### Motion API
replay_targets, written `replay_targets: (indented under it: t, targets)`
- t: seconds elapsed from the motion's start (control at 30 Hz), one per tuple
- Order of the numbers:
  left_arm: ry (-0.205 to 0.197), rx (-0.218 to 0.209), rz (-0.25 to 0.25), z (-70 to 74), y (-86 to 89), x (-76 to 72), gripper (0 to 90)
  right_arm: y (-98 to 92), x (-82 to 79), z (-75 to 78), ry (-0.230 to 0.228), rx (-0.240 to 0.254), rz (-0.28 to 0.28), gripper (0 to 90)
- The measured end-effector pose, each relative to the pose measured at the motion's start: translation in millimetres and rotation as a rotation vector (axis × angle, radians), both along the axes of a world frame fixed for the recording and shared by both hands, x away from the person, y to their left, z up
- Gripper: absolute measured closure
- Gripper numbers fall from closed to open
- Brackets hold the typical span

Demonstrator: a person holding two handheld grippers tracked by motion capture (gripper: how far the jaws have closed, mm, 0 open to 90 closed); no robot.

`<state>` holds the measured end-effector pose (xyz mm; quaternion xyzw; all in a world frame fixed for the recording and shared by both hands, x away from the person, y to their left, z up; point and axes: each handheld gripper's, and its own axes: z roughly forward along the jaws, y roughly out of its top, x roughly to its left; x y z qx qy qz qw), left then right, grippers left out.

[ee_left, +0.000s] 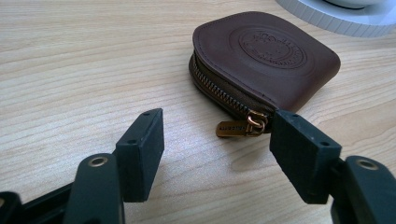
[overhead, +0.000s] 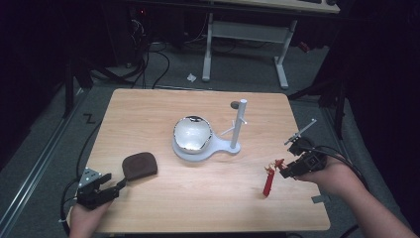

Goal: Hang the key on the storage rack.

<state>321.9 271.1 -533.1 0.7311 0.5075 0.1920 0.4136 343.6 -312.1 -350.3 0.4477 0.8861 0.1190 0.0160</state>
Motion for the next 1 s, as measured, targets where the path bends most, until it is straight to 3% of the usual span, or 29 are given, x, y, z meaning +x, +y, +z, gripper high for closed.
replay_targets:
  t: [0.37, 1.0]
  targets:
    - [0.000, -0.001, 0.001, -0.1, 0.1, -0.1, 35.6, 1.5, 4.2, 21.9, -0.024, -0.009, 0.001, 67.1]
    - [0.002, -0.008, 0.007, -0.3, 2.5, -0.6, 35.5, 15.8, 20.6, 34.5, -0.059, -0.005, 0.026, 67.2]
